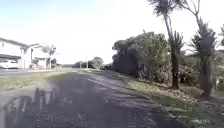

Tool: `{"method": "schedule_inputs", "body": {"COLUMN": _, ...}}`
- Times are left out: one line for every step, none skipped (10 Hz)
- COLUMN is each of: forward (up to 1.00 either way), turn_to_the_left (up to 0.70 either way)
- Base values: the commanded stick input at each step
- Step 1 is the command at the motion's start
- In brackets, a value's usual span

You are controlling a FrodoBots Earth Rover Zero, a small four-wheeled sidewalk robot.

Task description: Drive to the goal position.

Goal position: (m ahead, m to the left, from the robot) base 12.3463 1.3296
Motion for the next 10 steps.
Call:
{"method": "schedule_inputs", "body": {"forward": 1.0, "turn_to_the_left": 0.0}}
{"method": "schedule_inputs", "body": {"forward": 1.0, "turn_to_the_left": 0.0}}
{"method": "schedule_inputs", "body": {"forward": 1.0, "turn_to_the_left": 0.0}}
{"method": "schedule_inputs", "body": {"forward": 1.0, "turn_to_the_left": 0.0}}
{"method": "schedule_inputs", "body": {"forward": 1.0, "turn_to_the_left": 0.0}}
{"method": "schedule_inputs", "body": {"forward": 1.0, "turn_to_the_left": 0.0}}
{"method": "schedule_inputs", "body": {"forward": 1.0, "turn_to_the_left": 0.27}}
{"method": "schedule_inputs", "body": {"forward": 1.0, "turn_to_the_left": 0.27}}
{"method": "schedule_inputs", "body": {"forward": 1.0, "turn_to_the_left": 0.27}}
{"method": "schedule_inputs", "body": {"forward": 1.0, "turn_to_the_left": 0.27}}
